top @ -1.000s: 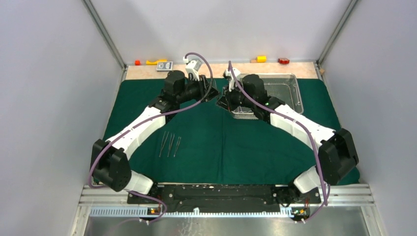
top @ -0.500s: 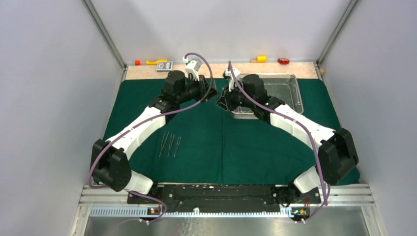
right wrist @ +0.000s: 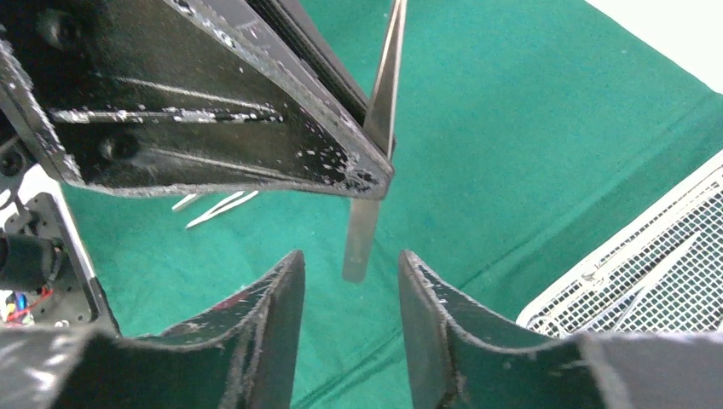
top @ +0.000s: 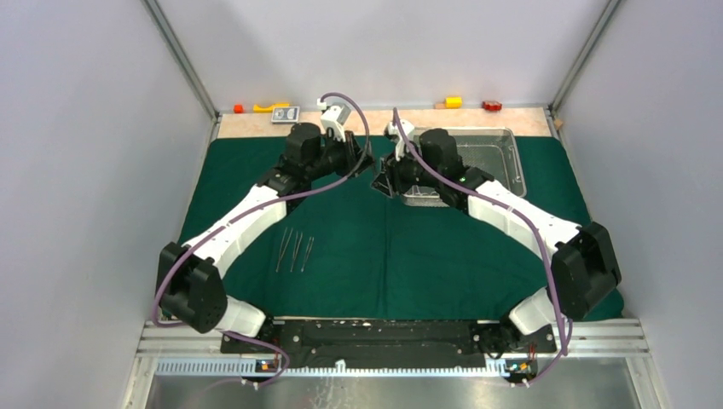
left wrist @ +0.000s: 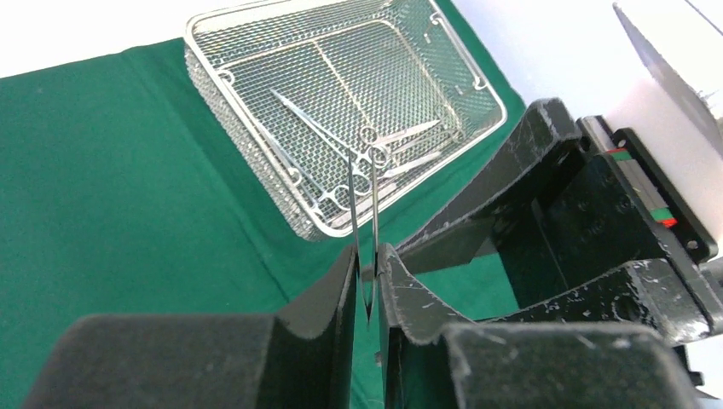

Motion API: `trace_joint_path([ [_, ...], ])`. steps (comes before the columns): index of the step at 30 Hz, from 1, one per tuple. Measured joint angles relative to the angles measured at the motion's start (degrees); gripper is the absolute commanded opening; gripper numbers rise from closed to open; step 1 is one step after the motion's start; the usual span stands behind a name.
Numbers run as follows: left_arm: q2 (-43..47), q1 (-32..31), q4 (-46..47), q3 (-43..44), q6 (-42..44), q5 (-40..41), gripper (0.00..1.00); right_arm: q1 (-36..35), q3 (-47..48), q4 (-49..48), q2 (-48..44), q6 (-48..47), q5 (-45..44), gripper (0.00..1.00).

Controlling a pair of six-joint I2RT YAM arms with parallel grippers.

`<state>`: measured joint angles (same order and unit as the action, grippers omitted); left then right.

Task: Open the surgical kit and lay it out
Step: Place the medical item in the surgical kit.

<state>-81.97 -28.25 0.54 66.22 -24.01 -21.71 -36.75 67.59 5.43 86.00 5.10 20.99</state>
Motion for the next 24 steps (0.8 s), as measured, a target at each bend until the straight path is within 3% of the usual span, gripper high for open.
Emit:
trace_joint_path([
  [11,5.7,0.0,-14.6,-1.6,11.4,3.3,0.21,0.0,-3.2,2.9,-4.6,-10.3,-1.1,0.51],
  [15,7.8,0.3,-21.4,-8.0,14.5,3.8,0.21,1.2,-5.8,3.1,-9.1,-13.6,-1.8,0.52],
  [17,8.1,1.0,-24.5,-11.4,14.8,3.7,0.17,2.8,-7.0,2.7,-10.7,-14.6,-1.9,0.52],
  [24,8.2,7.7,-29.0,-20.0,11.9,2.1,0.15,9.9,-11.3,2.1,-11.8,-15.7,-2.8,0.52],
])
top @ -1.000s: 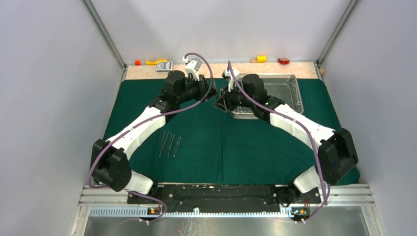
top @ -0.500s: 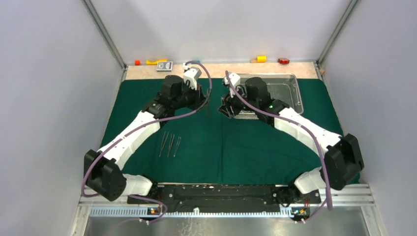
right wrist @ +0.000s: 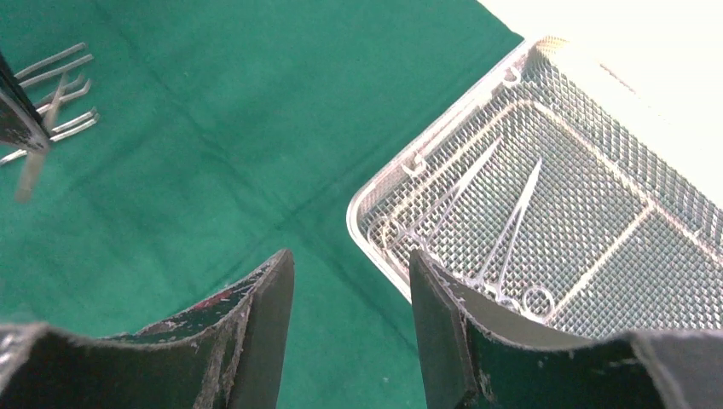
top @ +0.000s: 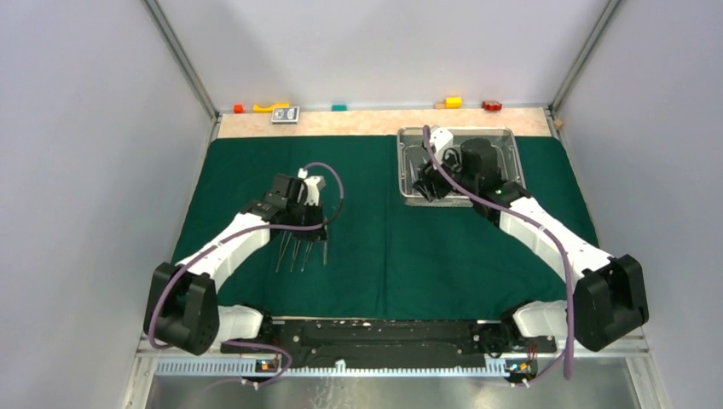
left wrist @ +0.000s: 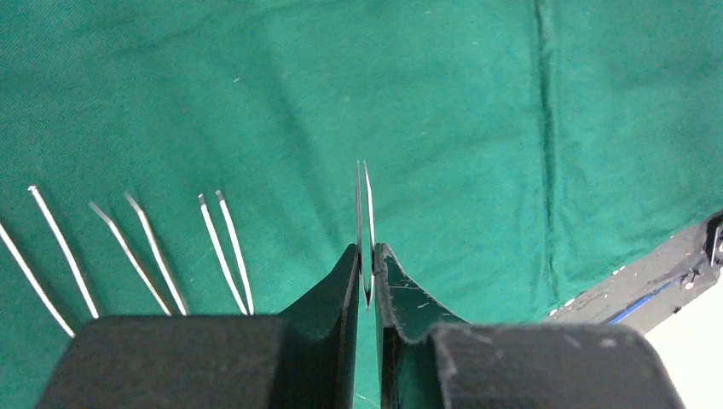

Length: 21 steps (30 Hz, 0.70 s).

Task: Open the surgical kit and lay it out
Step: Place the medical item in the surgical kit.

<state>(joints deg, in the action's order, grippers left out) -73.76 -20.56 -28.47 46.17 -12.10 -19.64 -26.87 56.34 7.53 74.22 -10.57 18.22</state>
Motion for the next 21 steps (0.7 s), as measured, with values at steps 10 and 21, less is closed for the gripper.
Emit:
trace_joint_path([
  [10,-5.4,3.9,-1.8,-0.1,-0.7,-0.1,0.15,1.8,-2.8,-0.7,0.0,-0.4,0.0,0.51],
  [21,-10.9,4.0,-5.2,3.7,1.9,1.0,0.15,2.7,-3.5,-1.1,-0.1,-0.4,0.4,0.51],
])
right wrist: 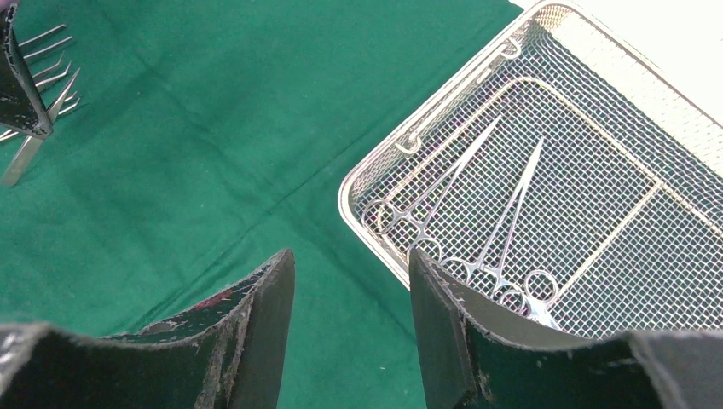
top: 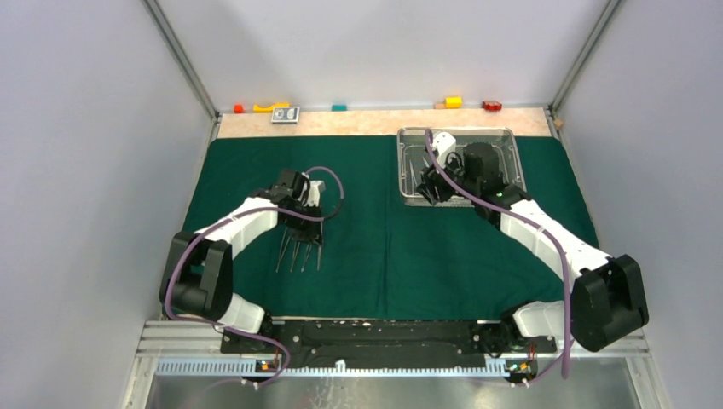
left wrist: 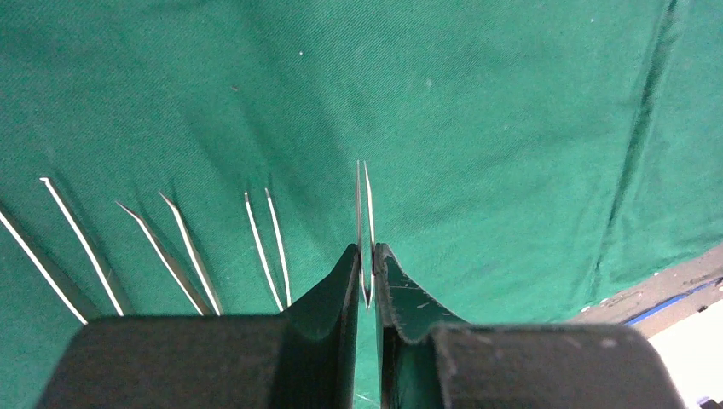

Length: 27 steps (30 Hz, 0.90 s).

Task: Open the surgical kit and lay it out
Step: Place the medical item in the surgical kit.

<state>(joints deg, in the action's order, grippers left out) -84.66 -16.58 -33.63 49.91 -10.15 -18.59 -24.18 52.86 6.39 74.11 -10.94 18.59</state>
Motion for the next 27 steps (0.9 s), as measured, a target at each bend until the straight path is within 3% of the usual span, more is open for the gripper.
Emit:
trace_joint_path([
  [27,-7.1,2.9,-2.4,3.0,0.2,-0.2,0.25,0.4,-0.1,0.0,0.0,0.0,0.0,0.5],
])
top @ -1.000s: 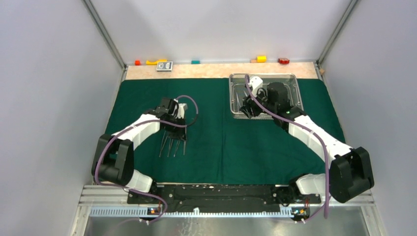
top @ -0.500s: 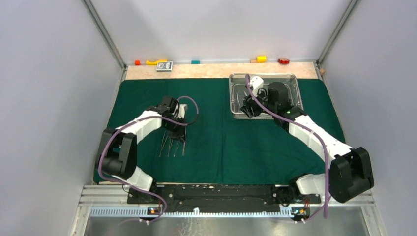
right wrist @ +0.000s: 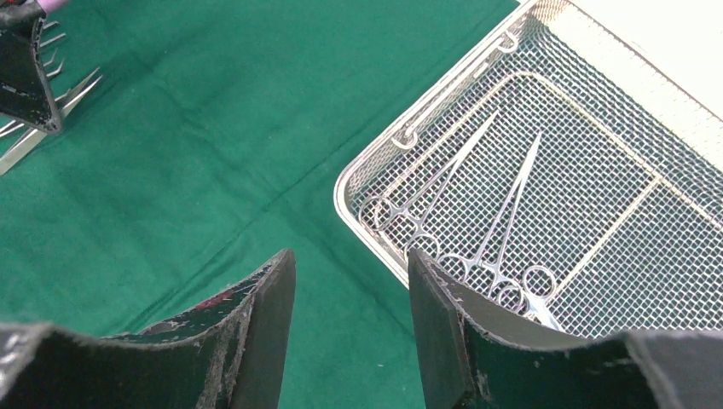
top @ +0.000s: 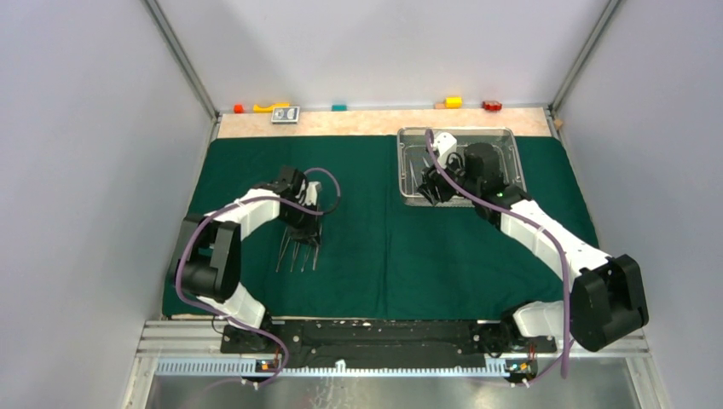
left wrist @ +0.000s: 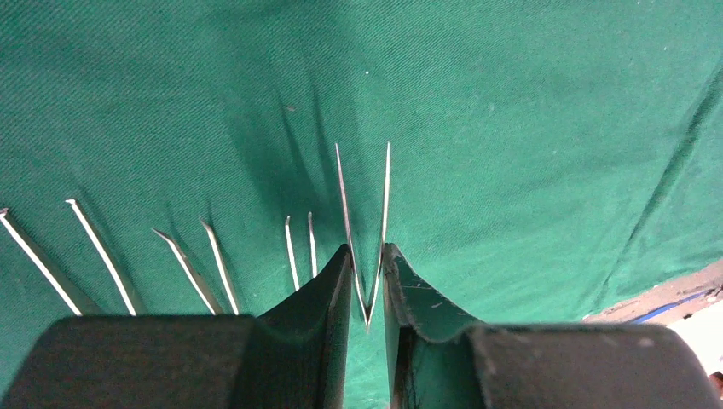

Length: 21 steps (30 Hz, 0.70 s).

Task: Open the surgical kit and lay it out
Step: Place the medical item in the surgical kit.

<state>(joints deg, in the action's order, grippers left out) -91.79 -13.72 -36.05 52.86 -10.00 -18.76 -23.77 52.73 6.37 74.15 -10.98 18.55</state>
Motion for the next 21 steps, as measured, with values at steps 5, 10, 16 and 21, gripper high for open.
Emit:
trace_joint_path([
  [5,-0.8,0.0,0.1,0.3,-0.5,-0.5,0.24,0.0,-0.6,-0.1,0.2,0.0,0.0,0.5],
  [10,-0.8,0.0,0.3,0.3,-1.0,-1.0,0.24,0.0,-0.6,0.0,0.3,-0.4,0.0,0.5],
  [16,-1.3,0.0,0.5,0.3,-2.1,-1.3,0.24,0.0,-0.6,0.0,0.3,-0.5,0.0,0.5],
  [21,-1.9,0.2,0.5,0.3,-2.4,-1.3,0.25,0.0,-0.6,0.0,0.3,-0.6,0.0,0.5],
])
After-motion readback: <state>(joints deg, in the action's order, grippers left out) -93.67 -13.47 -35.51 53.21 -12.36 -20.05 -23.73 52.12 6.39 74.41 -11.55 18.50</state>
